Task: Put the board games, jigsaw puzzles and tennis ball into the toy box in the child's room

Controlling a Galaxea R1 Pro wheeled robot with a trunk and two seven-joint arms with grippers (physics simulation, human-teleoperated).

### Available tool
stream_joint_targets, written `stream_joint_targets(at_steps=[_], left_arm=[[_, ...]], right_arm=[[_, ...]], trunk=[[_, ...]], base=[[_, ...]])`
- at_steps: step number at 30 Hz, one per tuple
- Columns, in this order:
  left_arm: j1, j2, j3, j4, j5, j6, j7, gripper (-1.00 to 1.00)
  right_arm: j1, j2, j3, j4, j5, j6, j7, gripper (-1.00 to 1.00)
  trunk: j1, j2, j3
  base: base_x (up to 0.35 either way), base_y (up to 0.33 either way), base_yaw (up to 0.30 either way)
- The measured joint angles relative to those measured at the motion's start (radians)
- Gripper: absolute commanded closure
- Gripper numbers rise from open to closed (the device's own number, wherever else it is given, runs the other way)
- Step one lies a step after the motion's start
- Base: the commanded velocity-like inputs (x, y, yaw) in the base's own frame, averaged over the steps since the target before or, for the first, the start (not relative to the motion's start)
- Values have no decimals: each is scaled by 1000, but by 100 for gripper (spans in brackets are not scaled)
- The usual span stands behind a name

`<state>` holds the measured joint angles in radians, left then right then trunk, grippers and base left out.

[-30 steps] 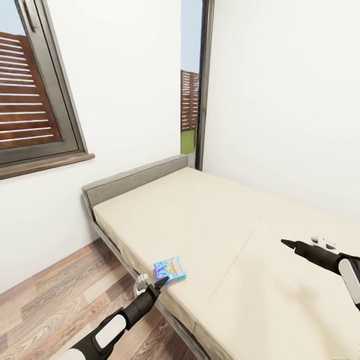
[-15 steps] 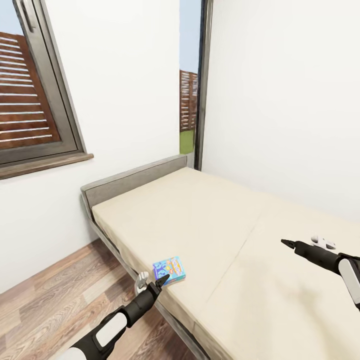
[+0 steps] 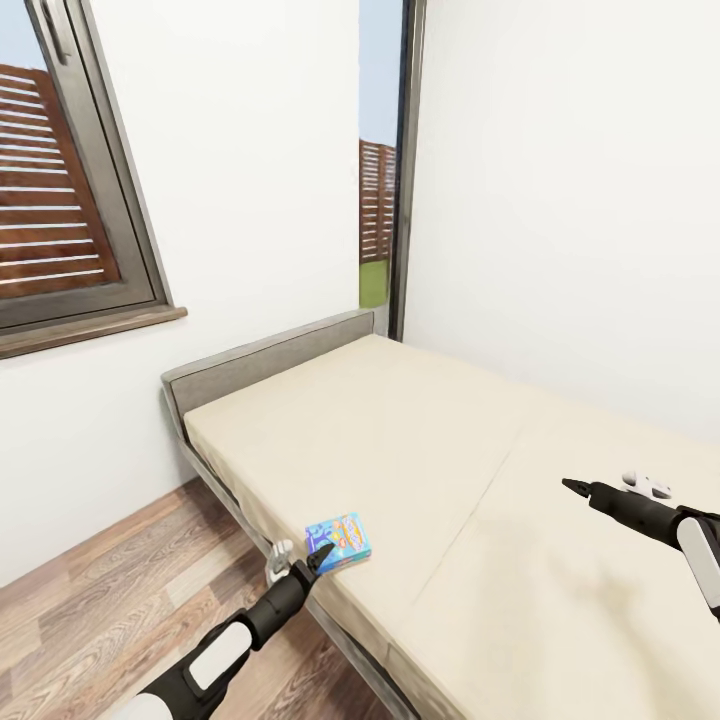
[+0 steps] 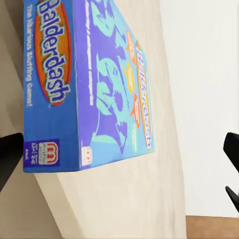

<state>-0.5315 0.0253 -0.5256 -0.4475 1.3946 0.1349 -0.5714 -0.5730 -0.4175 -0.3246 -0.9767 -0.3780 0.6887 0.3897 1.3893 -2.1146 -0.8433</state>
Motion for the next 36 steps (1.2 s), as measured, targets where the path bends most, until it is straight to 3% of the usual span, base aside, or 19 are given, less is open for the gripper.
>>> stream_joint_targets(at_steps=[13,36], left_arm=[[0,1,24,0,0,0,0,-100],[0,3,31,1,0,0,0,-100]], right_arm=[[0,0,0,0,-1,0,0,-100],[0,0,0,0,-1,0,0,-100]], trunk=[[0,0,0],[0,0,0]], base=[[0,0,0],[0,0,0]])
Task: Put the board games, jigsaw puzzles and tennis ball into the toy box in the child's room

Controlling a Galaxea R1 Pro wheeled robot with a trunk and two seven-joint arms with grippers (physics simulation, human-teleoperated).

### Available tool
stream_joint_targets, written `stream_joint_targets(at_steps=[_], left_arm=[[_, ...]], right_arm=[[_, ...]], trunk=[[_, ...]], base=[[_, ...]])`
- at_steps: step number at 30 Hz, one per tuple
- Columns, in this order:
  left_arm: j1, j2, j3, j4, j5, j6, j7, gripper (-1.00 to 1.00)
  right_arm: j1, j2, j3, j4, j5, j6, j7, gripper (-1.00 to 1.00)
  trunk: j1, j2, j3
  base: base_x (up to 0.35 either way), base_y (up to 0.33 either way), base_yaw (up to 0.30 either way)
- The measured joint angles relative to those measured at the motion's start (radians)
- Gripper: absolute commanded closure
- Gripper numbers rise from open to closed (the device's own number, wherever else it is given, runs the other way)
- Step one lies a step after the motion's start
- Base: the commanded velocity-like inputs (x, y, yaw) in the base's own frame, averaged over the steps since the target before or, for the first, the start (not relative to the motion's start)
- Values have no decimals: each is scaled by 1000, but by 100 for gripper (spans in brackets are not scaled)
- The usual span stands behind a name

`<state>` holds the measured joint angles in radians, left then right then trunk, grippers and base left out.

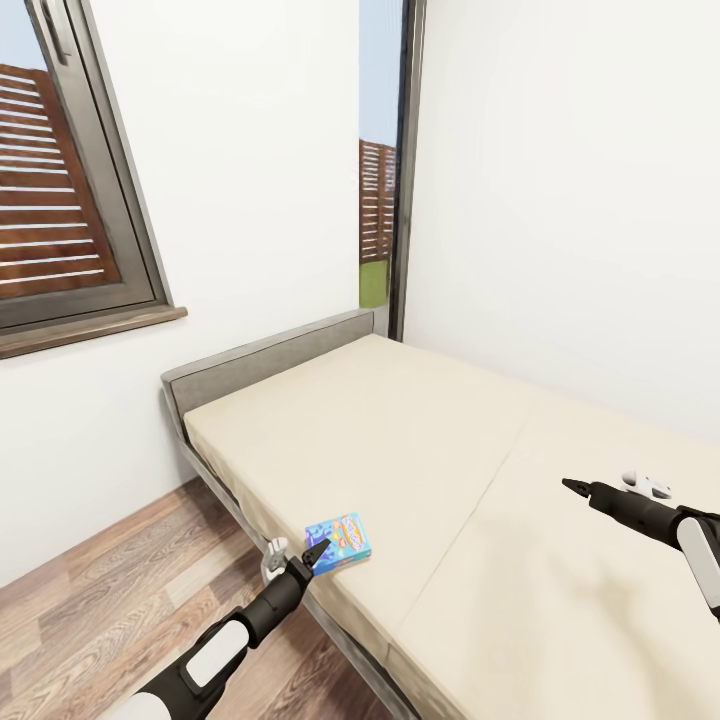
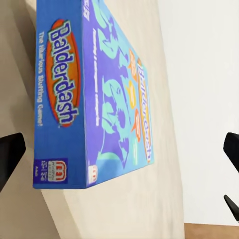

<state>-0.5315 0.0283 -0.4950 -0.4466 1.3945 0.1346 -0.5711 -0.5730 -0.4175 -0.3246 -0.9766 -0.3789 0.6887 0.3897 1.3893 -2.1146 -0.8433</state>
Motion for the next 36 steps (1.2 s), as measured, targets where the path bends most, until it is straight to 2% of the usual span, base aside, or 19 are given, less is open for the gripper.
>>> stream_joint_targets(at_steps=[36], left_arm=[[0,1,1,2,-1,-1,1,-100]], right_arm=[[0,0,0,0,0,0,0,-100]], trunk=[[0,0,0]], base=[[0,0,-40]])
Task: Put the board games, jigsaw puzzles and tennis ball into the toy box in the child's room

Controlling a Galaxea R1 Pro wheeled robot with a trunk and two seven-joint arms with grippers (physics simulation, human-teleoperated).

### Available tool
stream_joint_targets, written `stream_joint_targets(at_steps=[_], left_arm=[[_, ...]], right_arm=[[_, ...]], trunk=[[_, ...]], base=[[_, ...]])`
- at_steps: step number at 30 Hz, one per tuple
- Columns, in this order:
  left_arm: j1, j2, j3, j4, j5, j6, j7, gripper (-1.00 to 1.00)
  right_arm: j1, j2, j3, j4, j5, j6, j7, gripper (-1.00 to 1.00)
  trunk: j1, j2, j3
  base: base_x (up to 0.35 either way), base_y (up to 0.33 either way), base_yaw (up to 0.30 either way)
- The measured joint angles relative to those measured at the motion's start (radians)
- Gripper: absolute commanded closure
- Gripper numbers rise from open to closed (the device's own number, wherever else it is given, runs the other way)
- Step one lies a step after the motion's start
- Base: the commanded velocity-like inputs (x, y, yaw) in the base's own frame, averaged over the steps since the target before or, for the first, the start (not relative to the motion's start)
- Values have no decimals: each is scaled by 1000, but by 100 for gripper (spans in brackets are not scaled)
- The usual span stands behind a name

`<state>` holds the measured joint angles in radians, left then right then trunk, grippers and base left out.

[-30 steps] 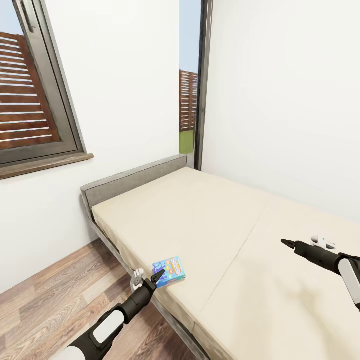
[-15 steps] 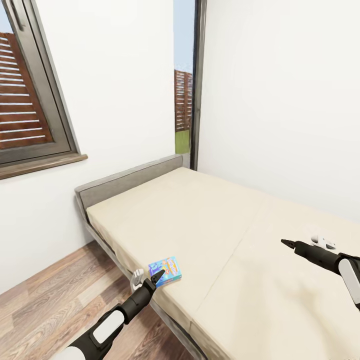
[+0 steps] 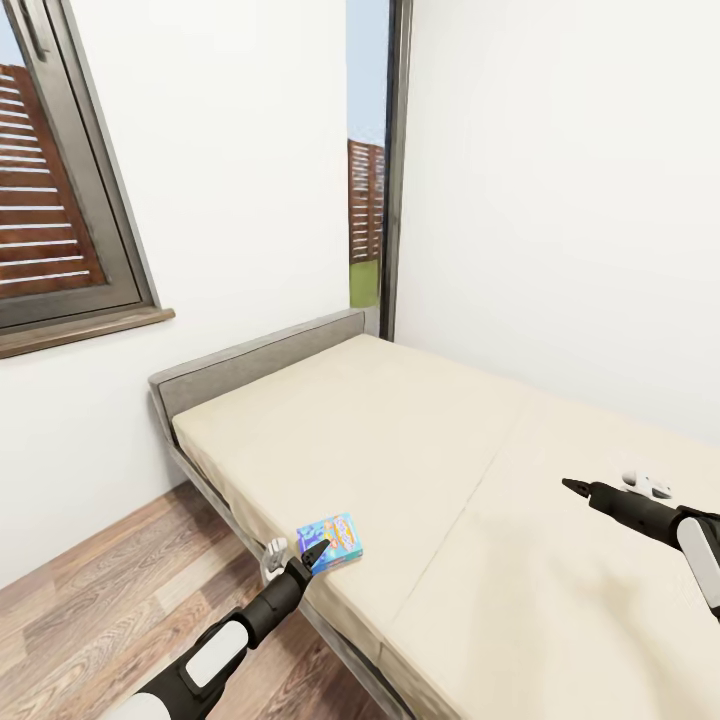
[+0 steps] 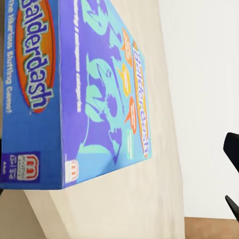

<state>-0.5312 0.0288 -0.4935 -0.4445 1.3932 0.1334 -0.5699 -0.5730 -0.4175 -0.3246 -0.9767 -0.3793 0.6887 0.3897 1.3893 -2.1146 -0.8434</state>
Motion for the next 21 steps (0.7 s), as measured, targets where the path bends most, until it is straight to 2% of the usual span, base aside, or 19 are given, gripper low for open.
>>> stream_joint_targets(at_steps=[7,8,21], left_arm=[[0,0,0,0,0,0,0,-100],[0,0,0,0,0,0,0,100],[0,0,2,-1,6,2,-3,100]], right_arm=[[0,0,0,0,0,0,0,-100],[0,0,0,0,0,0,0,-100],[0,0,0,0,0,0,0,-100]], trunk=[[0,0,0],[0,0,0],[0,0,0]], base=[[0,0,-3],[0,0,-2],[0,0,0]])
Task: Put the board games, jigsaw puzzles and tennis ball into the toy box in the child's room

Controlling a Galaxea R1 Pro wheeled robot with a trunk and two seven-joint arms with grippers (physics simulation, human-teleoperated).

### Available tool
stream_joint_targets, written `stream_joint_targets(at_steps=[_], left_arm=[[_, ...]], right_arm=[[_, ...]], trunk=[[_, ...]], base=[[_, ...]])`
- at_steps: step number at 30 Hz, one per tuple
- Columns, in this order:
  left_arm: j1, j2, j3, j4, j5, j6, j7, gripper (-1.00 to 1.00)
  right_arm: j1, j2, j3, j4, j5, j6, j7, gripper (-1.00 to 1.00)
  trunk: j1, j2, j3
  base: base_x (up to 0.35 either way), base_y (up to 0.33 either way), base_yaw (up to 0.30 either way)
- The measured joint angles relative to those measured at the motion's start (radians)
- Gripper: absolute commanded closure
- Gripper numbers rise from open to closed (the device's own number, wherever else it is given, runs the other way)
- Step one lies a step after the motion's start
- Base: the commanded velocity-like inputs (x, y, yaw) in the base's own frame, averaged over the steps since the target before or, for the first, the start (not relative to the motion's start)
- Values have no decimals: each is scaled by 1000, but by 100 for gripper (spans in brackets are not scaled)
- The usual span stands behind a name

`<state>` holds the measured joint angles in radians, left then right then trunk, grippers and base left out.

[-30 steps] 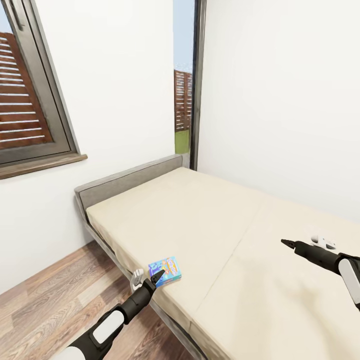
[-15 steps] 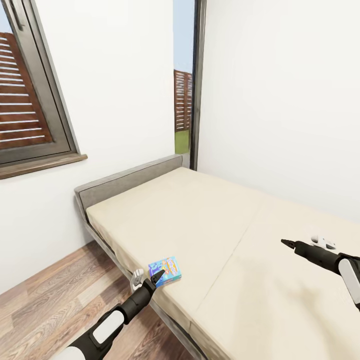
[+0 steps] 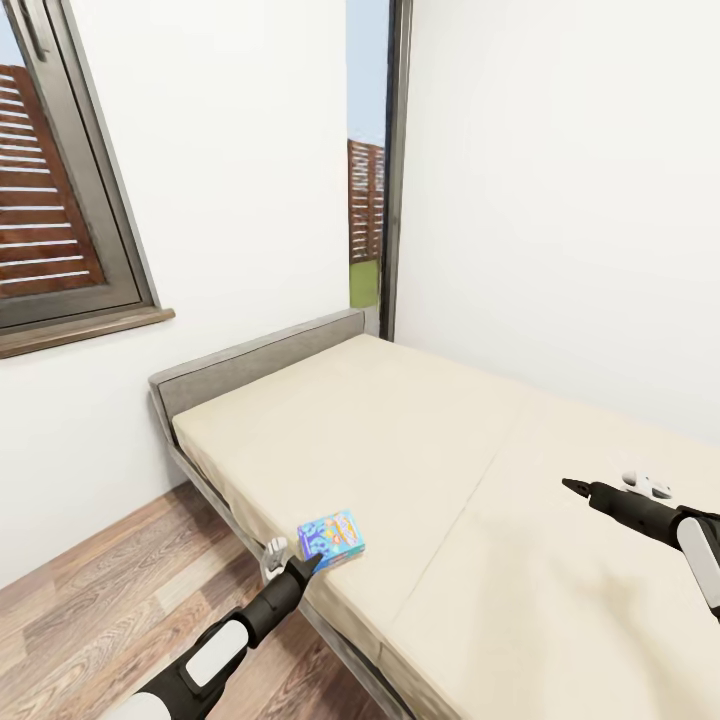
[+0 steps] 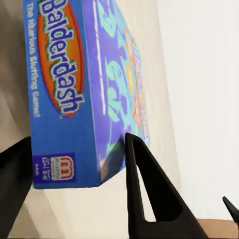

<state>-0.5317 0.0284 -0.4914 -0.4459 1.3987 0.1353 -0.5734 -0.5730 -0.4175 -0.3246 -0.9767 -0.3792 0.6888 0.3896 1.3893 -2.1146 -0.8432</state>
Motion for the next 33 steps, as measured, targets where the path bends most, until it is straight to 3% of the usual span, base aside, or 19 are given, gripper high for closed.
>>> stream_joint_targets(at_steps=[33], left_arm=[[0,0,0,-1,-5,-3,-1,100]], right_arm=[[0,0,0,0,0,0,0,-100]], trunk=[[0,0,0]], base=[[0,0,0]])
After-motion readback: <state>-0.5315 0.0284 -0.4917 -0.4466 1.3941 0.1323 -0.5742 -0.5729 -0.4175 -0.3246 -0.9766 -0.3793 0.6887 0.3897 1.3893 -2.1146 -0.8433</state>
